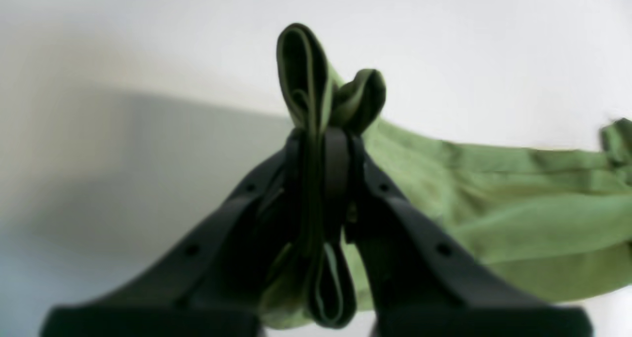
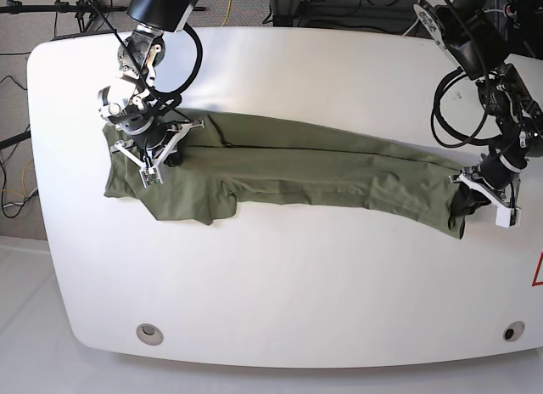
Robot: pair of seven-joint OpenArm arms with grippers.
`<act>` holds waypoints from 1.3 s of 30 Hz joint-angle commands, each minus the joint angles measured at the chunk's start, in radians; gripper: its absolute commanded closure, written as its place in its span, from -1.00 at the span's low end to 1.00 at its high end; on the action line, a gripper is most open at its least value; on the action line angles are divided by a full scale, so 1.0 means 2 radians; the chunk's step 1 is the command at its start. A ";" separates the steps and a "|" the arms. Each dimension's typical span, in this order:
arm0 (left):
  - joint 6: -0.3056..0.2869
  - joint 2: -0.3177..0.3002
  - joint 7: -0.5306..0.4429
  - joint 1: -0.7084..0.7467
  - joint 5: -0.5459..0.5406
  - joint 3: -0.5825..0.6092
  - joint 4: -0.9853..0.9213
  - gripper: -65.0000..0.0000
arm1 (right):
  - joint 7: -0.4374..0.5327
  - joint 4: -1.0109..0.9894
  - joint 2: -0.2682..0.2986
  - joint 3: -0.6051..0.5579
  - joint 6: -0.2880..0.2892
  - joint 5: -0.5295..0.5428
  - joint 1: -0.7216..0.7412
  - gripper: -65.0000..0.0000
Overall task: Fold the T-shirt properly
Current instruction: 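Grasp the strip end with the left gripper and lift it toward the right gripper, then carry the strip end with the left gripper over toward the collar end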
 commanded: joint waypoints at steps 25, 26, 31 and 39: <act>-0.003 0.091 0.010 -0.002 -0.114 0.166 0.092 0.99 | -0.004 0.007 0.001 -0.002 0.003 -0.003 0.004 1.00; -0.003 0.094 0.007 -0.001 -0.114 0.173 0.092 0.99 | -0.004 0.007 0.001 -0.002 0.003 -0.003 0.004 1.00; -0.003 0.108 -0.024 0.013 -0.114 0.223 0.090 0.99 | -0.004 0.007 0.001 -0.002 0.003 -0.003 0.003 1.00; -0.003 0.108 -0.096 0.042 -0.113 0.337 0.084 0.99 | -0.004 0.007 0.001 -0.002 0.003 -0.003 0.003 1.00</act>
